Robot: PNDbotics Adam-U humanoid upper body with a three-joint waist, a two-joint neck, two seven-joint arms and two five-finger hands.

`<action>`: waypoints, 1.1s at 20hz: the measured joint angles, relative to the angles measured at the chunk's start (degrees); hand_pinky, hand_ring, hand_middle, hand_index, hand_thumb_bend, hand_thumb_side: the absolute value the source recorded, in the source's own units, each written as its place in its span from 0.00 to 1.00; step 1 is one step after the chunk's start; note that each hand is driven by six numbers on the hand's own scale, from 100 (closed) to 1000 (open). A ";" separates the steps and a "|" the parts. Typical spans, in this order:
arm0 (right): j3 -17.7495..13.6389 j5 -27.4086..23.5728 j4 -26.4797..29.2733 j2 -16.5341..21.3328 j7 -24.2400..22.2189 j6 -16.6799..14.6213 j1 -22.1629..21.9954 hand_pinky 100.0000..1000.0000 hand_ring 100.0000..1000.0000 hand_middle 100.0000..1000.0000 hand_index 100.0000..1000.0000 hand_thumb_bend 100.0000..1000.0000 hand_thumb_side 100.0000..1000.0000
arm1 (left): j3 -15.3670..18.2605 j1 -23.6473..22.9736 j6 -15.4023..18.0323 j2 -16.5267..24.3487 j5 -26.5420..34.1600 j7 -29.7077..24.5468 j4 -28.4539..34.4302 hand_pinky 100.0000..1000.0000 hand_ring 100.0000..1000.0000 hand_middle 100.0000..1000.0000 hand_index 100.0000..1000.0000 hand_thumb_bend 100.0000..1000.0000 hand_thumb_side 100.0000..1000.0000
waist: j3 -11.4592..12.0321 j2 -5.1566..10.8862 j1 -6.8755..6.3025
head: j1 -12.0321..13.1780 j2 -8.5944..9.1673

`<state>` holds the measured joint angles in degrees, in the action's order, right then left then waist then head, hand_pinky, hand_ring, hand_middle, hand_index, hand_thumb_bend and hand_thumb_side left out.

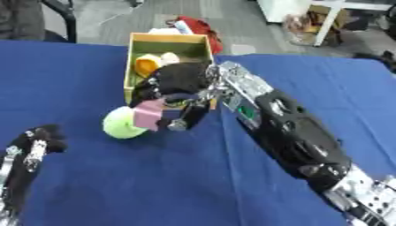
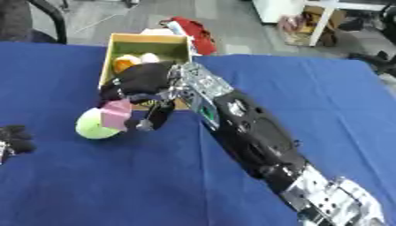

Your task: Pick up objects on the table and place them in the box.

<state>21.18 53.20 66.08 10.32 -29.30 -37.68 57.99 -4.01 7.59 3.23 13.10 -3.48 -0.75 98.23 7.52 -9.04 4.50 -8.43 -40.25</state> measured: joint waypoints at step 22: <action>-16.89 34.34 -21.53 -5.95 32.54 29.84 5.55 0.81 0.90 1.00 1.00 0.00 0.07 | -0.03 -0.15 -0.07 -0.01 0.04 -0.12 -0.01 0.63 0.53 0.54 0.72 0.00 0.74 | 0.98 0.00 -0.01 | -0.53 -0.02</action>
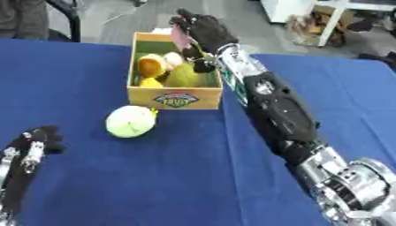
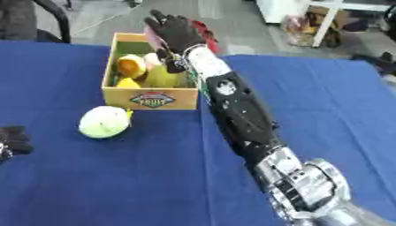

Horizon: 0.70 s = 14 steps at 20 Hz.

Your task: Pick up objects on the table and place them in the box.

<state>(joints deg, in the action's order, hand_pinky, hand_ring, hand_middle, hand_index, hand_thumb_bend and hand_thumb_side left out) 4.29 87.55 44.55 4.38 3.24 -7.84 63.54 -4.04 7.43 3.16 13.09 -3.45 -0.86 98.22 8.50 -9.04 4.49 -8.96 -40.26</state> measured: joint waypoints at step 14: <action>0.96 -0.32 0.15 0.16 -7.28 -7.41 -0.06 0.89 1.00 1.00 1.00 0.00 0.05 | 0.00 0.00 0.00 0.00 0.00 0.00 0.00 0.63 0.53 0.54 0.72 0.00 0.74 | -0.06 0.00 0.00 | -0.02 0.00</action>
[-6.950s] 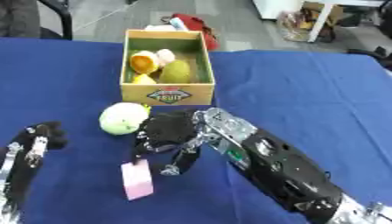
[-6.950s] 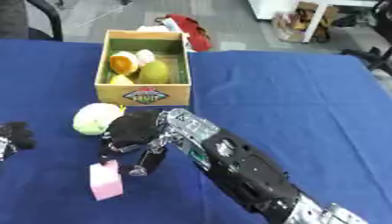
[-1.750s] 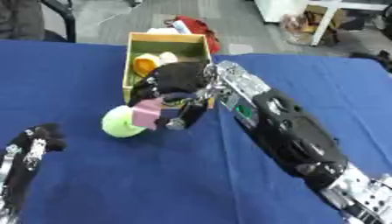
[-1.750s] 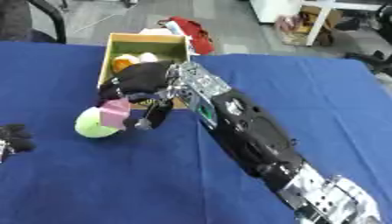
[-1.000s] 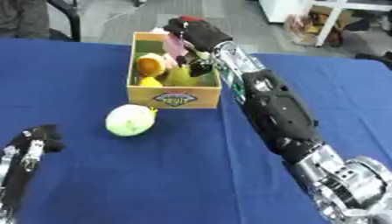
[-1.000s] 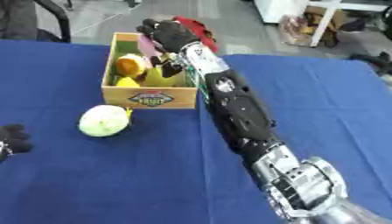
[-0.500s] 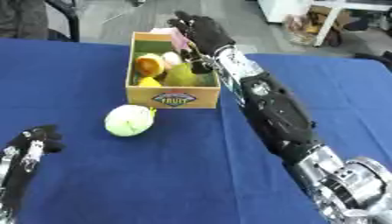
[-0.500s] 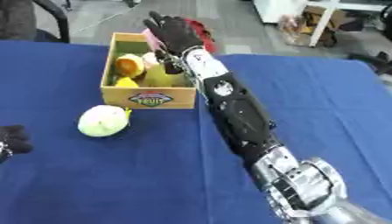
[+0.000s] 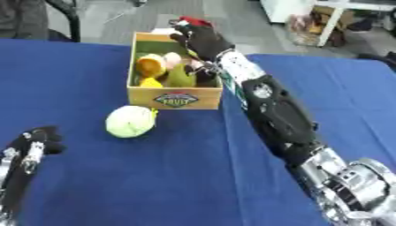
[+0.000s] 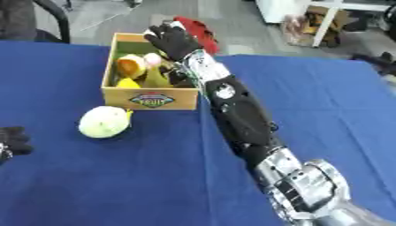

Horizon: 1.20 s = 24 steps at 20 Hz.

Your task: Pick up objects on the table and place them in the box.

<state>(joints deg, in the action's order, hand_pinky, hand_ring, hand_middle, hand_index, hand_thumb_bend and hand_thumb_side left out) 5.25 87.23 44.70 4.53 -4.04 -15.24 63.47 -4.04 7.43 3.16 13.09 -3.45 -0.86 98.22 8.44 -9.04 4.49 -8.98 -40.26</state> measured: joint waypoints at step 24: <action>15.85 -22.45 9.29 -4.90 -25.17 -22.02 -5.72 0.85 0.92 0.94 1.00 0.00 0.46 | -0.32 0.24 0.04 0.00 0.01 -0.21 0.00 0.63 0.53 0.54 0.72 0.00 0.73 | -0.45 0.00 -0.11 | -0.84 0.04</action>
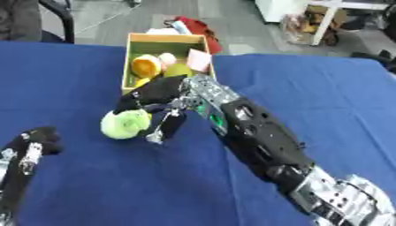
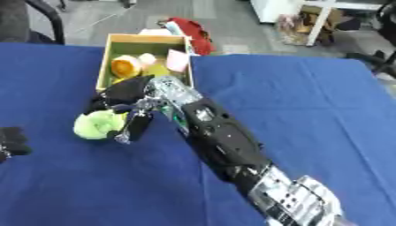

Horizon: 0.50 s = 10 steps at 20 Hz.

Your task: Pick up objects on the table and place them in the box.

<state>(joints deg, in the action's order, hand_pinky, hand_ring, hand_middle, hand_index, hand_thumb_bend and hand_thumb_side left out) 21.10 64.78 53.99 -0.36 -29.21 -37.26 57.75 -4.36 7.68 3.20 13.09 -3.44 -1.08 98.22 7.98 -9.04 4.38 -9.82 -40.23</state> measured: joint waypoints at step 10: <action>-3.92 9.17 -5.48 -4.77 6.17 3.89 -0.26 0.83 0.91 0.96 1.00 0.00 0.26 | -0.02 0.35 0.01 -0.01 0.14 -0.02 0.01 0.63 0.53 0.53 0.72 0.00 0.73 | 0.41 -0.31 -0.06 | -0.62 0.05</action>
<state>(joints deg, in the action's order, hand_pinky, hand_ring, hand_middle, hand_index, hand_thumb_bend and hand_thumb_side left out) 17.17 73.95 48.51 -5.13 -23.04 -33.38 57.48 -4.38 8.03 3.22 13.08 -3.30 -1.09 98.22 8.39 -9.35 4.31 -10.45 -40.17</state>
